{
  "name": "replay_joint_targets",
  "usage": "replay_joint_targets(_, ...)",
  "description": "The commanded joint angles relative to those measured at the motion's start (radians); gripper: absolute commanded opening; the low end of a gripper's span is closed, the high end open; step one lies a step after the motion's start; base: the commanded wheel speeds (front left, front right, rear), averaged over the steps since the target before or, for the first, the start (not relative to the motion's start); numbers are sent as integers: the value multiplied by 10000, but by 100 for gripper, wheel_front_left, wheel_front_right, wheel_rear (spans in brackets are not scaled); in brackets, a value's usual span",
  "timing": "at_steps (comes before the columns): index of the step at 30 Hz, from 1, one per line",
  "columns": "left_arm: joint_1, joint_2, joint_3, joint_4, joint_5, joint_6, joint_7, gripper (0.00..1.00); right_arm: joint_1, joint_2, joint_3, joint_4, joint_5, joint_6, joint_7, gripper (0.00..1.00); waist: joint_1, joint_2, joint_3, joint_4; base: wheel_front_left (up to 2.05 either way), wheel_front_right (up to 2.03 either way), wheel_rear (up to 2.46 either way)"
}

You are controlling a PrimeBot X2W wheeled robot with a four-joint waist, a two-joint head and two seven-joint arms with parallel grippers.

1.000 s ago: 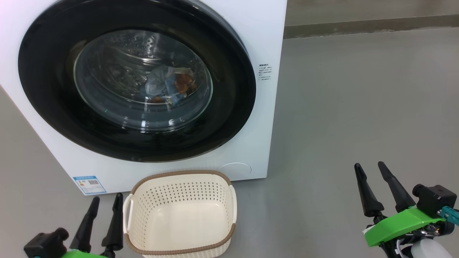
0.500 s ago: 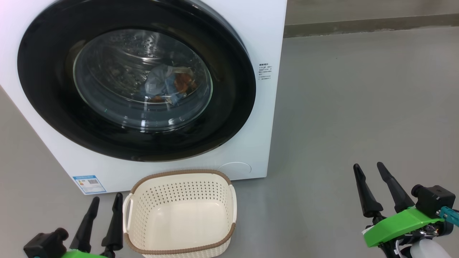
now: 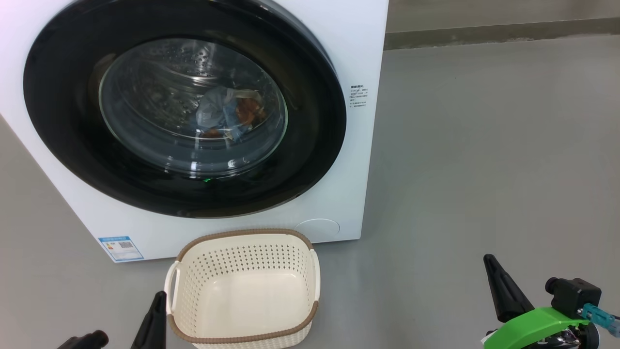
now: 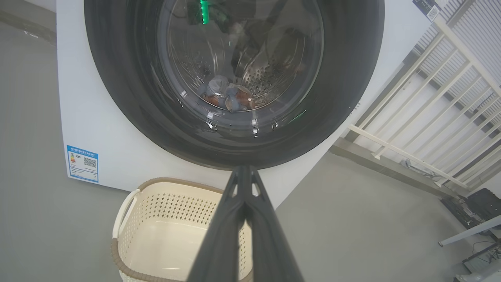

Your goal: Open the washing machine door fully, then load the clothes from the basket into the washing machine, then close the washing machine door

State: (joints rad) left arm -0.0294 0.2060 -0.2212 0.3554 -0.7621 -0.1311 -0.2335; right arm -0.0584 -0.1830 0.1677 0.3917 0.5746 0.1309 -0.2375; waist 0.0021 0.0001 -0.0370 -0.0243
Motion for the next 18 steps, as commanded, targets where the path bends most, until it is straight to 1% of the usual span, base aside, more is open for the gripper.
replay_joint_targets(1, -270, 95, 205, -266, -195, 0, 65, 0, -307, -84, -146, -294, 347, 0, 90, 0, -12, -1, 12, 5, 0, 0, 0)
replay_joint_targets(3, -285, 67, 258, -276, -338, 0, 123, 0, -316, -60, -192, -310, 520, 0, 148, 0, -19, -1, 31, 9, 0, 0, 0)
replay_joint_targets(18, -355, -131, 639, -373, -1341, 1, 534, 0, -346, 111, -517, -448, 1729, 0, 563, 0, -21, -1, 80, 38, 0, 0, 0)
